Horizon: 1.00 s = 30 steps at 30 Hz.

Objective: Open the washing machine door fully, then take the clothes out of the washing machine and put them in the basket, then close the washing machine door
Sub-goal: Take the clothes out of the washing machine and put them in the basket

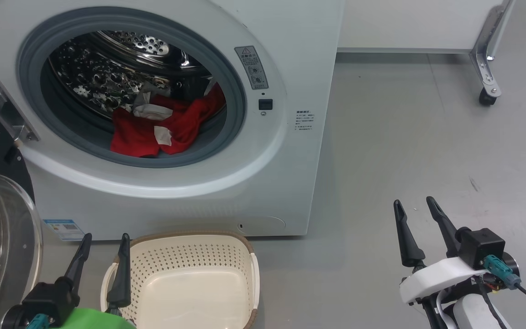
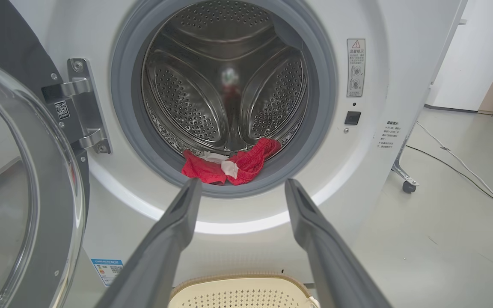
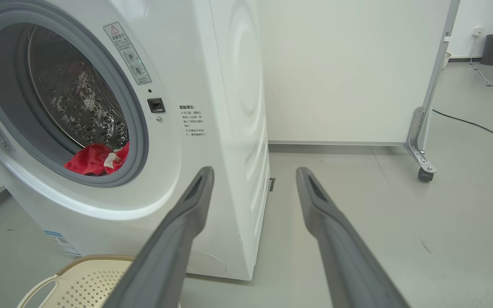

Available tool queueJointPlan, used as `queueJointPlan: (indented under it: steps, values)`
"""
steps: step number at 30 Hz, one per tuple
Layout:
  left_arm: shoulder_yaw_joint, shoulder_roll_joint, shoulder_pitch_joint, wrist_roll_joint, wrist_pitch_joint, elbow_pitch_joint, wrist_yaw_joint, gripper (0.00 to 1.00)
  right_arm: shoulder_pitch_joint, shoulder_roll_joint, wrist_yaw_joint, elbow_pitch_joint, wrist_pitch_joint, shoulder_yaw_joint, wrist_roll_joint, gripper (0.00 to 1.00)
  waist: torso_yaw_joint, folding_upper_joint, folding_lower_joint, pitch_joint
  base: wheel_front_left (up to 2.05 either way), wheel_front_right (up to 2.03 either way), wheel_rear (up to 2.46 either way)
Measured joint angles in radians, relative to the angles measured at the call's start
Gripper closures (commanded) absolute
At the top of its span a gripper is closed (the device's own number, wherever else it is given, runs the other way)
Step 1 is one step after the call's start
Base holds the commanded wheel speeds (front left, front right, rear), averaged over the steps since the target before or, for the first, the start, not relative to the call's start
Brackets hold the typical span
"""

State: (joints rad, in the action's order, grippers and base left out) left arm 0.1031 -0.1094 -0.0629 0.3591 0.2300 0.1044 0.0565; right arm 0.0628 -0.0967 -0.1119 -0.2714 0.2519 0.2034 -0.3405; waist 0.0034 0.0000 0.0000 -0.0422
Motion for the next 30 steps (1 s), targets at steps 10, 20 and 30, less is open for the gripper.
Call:
queueJointPlan:
  steps: [10,20,30]
  values:
    - [0.0,-0.001,0.0,0.0,0.0,-0.002,-0.003,0.0,0.0,0.001,0.0,0.0,0.0,-0.001,0.002,0.0,0.0,0.0,0.0,-0.007,0.0,0.0,0.0]
    - [-0.009,-0.007,0.002,-0.016,0.0,-0.027,-0.026,0.0,0.001,0.0,0.0,0.009,0.0,0.001,0.009,0.0,-0.014,0.0,0.0,-0.051,0.0,0.0,0.0]
    - [0.0,-0.029,0.049,-0.04,-0.028,-0.061,-0.032,0.0,0.012,0.001,0.0,0.027,0.0,0.004,0.009,0.0,-0.043,0.0,0.0,-0.136,0.0,0.0,0.0]
